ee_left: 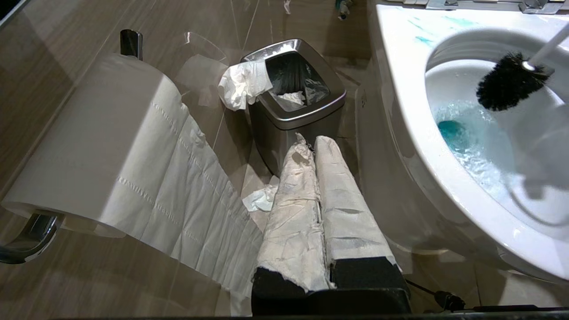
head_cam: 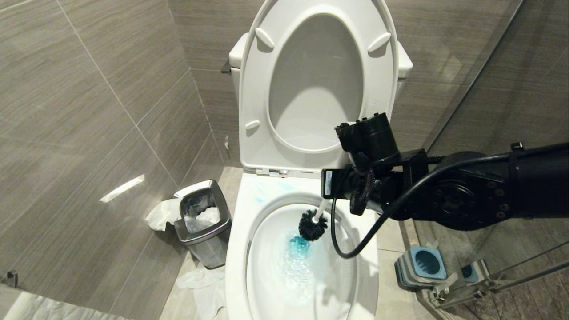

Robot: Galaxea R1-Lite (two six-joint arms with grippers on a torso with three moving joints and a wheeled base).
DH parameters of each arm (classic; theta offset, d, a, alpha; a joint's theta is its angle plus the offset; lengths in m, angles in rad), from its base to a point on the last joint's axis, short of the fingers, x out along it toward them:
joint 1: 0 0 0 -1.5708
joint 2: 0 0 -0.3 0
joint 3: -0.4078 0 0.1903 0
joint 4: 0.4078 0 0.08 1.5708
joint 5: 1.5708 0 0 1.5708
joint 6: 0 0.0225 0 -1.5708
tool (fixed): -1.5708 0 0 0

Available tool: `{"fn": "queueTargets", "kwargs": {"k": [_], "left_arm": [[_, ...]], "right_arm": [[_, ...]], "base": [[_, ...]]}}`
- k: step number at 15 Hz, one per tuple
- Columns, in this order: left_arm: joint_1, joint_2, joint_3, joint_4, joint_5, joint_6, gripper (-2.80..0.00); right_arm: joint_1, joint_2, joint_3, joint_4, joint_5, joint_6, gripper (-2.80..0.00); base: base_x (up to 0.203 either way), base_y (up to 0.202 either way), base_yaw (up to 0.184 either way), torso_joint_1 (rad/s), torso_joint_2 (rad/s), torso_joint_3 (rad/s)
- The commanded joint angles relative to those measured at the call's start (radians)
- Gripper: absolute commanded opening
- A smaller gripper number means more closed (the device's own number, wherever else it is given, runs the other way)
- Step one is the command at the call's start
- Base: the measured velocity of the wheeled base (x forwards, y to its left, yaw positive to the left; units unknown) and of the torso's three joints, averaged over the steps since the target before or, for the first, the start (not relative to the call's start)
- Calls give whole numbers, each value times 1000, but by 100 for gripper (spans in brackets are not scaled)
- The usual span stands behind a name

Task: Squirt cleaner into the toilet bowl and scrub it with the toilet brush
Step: Scrub the toilet bowl

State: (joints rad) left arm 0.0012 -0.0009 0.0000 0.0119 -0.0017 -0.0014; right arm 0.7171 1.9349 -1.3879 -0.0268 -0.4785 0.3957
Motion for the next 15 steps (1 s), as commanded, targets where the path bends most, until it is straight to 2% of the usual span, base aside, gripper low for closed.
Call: {"fn": "queueTargets", "kwargs": {"k": [1, 6, 9, 15], "left_arm": [[0, 1, 0, 0, 0, 0, -280], [0, 1, 0, 0, 0, 0, -280], [0, 1, 0, 0, 0, 0, -280], [0, 1, 0, 0, 0, 0, -280]], "right_arm": [[-10, 79, -57, 1, 0, 0, -280], [13, 143, -155, 11, 3, -3, -280], [69, 160, -179, 16, 5, -2, -280], [214, 65, -8, 19, -3, 33, -280]], "base": [[0, 0, 0, 0, 0, 0], [0, 0, 0, 0, 0, 0], [0, 0, 0, 0, 0, 0], [0, 0, 0, 0, 0, 0]]}}
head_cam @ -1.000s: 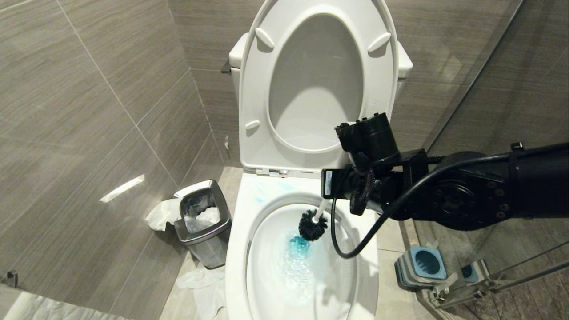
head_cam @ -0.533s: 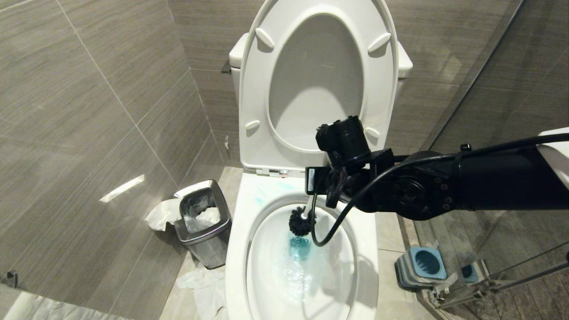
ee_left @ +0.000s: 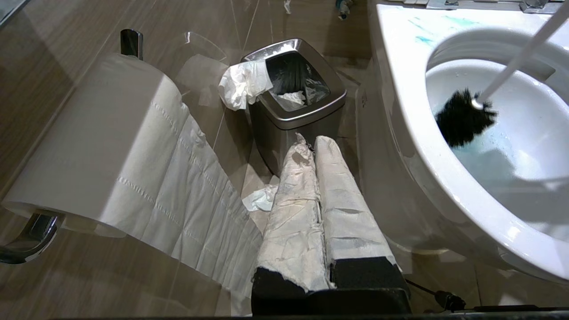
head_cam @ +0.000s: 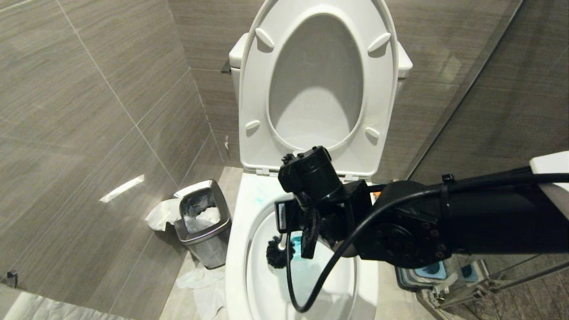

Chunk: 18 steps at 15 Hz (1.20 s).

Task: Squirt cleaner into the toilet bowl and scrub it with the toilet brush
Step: Scrub the toilet bowl

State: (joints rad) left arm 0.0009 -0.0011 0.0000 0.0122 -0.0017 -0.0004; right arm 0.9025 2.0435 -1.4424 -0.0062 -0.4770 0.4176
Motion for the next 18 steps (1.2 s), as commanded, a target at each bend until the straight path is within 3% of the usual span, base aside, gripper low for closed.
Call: {"fn": "queueTargets", "kwargs": {"k": [1, 10, 18], "left_arm": [[1, 1, 0, 0, 0, -1, -280], [1, 1, 0, 0, 0, -1, -280], [1, 1, 0, 0, 0, -1, -280]], "right_arm": [[39, -69, 86, -2, -6, 19, -280], [25, -359, 430, -10, -8, 54, -280], [-163, -357, 416, -14, -12, 45, -280]], "base": [[0, 0, 0, 0, 0, 0], [0, 0, 0, 0, 0, 0], [0, 0, 0, 0, 0, 0]]}}
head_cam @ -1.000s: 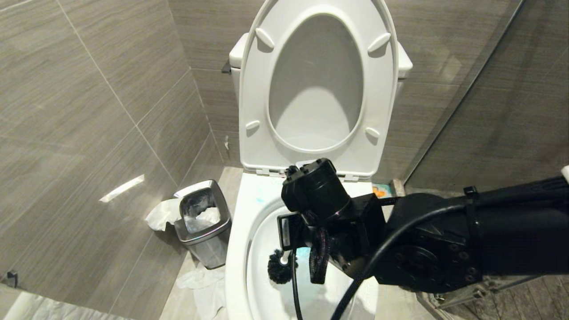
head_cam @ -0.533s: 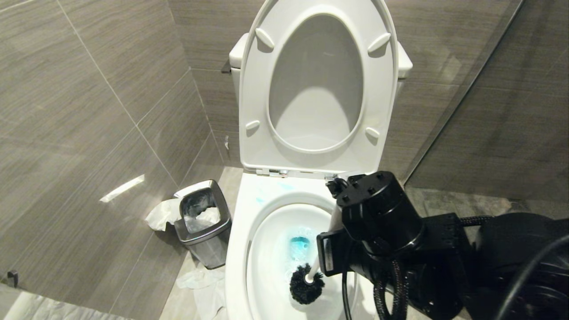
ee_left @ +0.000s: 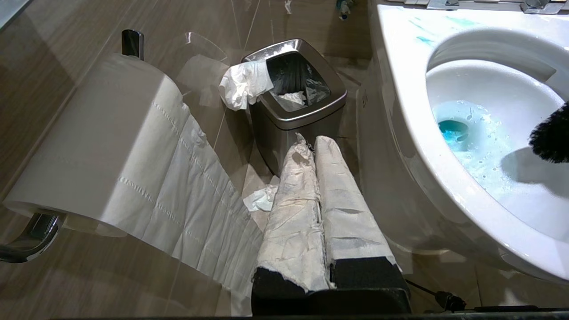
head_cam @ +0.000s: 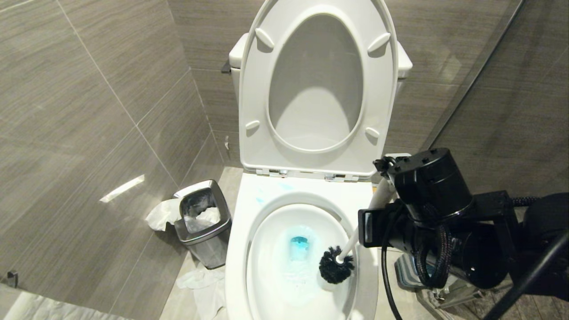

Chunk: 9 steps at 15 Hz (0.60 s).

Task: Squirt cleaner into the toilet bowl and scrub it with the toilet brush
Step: Scrub the toilet bowl

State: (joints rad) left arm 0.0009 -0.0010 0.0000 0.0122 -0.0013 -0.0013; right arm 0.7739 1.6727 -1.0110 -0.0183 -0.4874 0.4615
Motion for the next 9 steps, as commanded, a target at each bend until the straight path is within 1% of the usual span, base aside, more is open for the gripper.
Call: {"fn": "queueTargets", "kwargs": {"k": [1, 5, 9], "left_arm": [[1, 1, 0, 0, 0, 0, -280], [-1, 1, 0, 0, 0, 0, -280], [1, 1, 0, 0, 0, 0, -280]], "right_arm": [[-47, 28, -32, -2, 1, 0, -280], [-65, 130, -104, -3, 4, 0, -280], [-82, 268, -270, -3, 4, -23, -280]], "base": [[0, 0, 0, 0, 0, 0], [0, 0, 0, 0, 0, 0], [0, 0, 0, 0, 0, 0]]}}
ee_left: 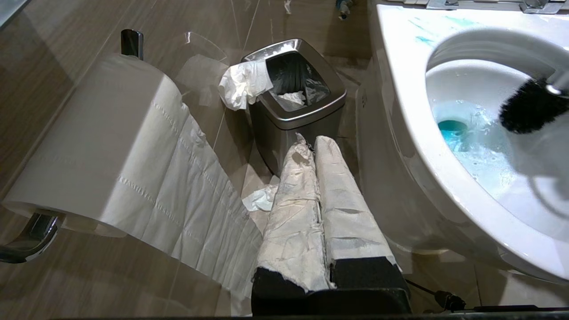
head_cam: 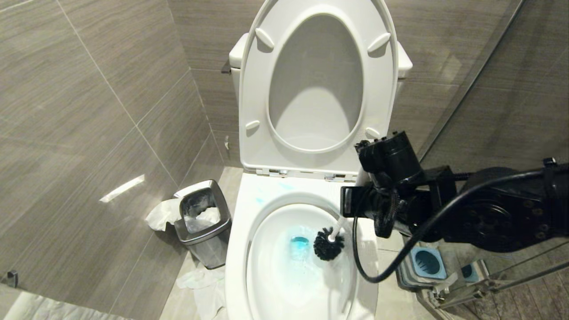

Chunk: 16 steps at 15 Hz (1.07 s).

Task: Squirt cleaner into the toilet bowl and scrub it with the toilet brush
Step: Scrub the toilet bowl

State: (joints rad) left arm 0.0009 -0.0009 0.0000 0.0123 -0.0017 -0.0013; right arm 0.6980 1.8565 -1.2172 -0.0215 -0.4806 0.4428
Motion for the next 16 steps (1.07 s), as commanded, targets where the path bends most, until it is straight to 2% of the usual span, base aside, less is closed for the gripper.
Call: {"fn": "queueTargets", "kwargs": {"k": [1, 4, 9, 13, 16], "left_arm": [[1, 1, 0, 0, 0, 0, -280], [-1, 1, 0, 0, 0, 0, -280], [1, 1, 0, 0, 0, 0, -280], [1, 1, 0, 0, 0, 0, -280], [1, 1, 0, 0, 0, 0, -280]], "right_arm": [[-10, 116, -106, 0, -3, -15, -280], [-10, 209, -206, 1, -4, -28, -280], [22, 271, -291, 2, -3, -31, -280], [67, 319, -397, 13, -6, -36, -280], [115, 331, -406, 15, -3, -36, -280]], "base": [[0, 0, 0, 0, 0, 0], [0, 0, 0, 0, 0, 0], [0, 0, 0, 0, 0, 0], [0, 0, 0, 0, 0, 0], [0, 0, 0, 0, 0, 0]]}}
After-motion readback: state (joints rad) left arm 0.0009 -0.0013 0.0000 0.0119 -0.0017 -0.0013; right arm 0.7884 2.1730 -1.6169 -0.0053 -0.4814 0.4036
